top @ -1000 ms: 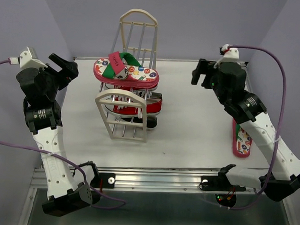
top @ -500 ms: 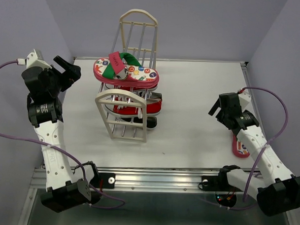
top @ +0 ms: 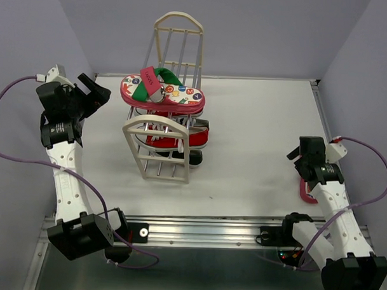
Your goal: Place and organize the shoes onto the shoe shelf
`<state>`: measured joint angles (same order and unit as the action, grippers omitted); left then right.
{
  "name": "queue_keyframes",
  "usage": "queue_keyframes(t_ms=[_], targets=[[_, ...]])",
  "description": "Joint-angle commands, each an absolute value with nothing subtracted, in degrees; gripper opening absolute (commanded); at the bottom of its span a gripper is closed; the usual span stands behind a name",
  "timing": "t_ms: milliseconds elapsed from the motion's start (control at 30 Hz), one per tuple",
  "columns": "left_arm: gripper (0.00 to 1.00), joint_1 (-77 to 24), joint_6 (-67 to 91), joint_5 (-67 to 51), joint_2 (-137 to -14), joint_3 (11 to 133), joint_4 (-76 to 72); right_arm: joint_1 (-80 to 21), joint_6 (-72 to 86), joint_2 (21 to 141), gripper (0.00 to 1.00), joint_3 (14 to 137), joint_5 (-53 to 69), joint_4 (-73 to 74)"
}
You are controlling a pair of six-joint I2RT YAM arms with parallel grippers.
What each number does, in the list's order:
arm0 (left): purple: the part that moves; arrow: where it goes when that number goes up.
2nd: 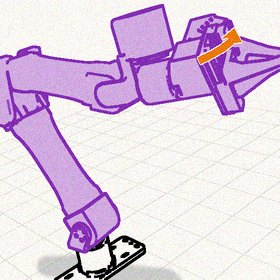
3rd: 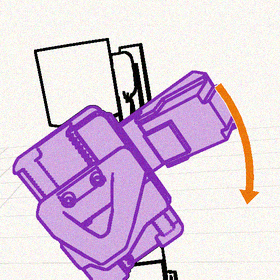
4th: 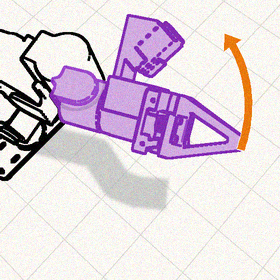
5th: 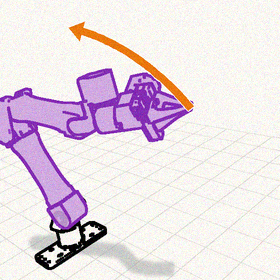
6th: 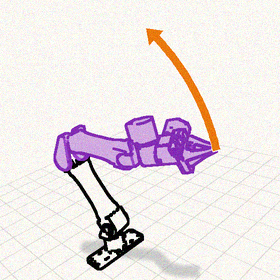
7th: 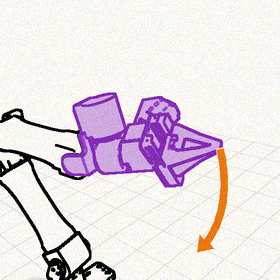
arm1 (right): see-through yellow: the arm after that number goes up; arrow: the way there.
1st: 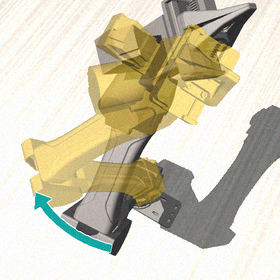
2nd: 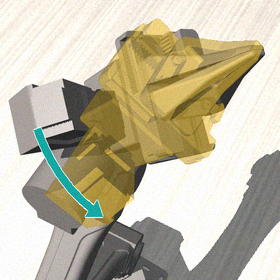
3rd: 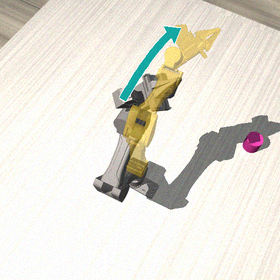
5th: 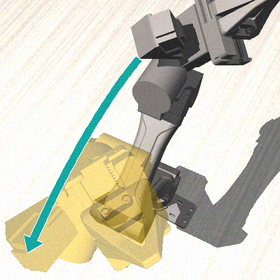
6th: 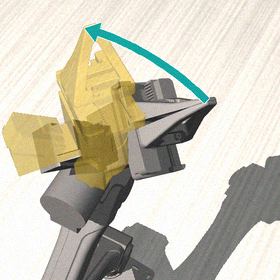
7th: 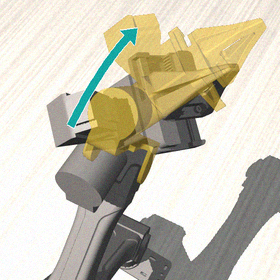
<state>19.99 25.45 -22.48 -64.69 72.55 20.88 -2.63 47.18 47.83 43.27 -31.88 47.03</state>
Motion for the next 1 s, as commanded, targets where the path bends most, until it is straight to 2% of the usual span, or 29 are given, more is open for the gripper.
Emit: queue_keyframes(t_ms=[0,167,233,400,567,800,967], targets=[[0.99,20.30,23.82,-24.35,-64.77,72.33,18.10,-2.11,48.17,49.04,1.00,42.89,-38.57,43.34],[0.99,20.30,23.64,-23.73,-64.16,72.25,18.19,0.61,43.42,53.77,0.98,40.87,-37.44,34.55],[0.99,20.30,23.47,-23.12,-63.63,72.16,18.19,2.54,41.41,56.06,0.93,39.73,-35.43,31.30],[0.99,20.30,23.29,-22.68,-62.93,71.63,17.84,6.68,38.85,59.76,0.90,37.36,-31.91,24.71],[0.99,20.30,23.38,-23.47,-63.19,71.89,17.75,8.00,35.86,60.99,0.80,33.49,-28.66,14.70],[0.99,20.30,23.29,-22.15,-62.40,72.42,18.02,8.00,33.05,66.26,0.78,34.36,-30.58,11.51],[0.99,20.30,23.12,-22.24,-62.31,72.33,18.11,8.00,31.56,67.85,0.60,34.72,-30.06,10.20]])
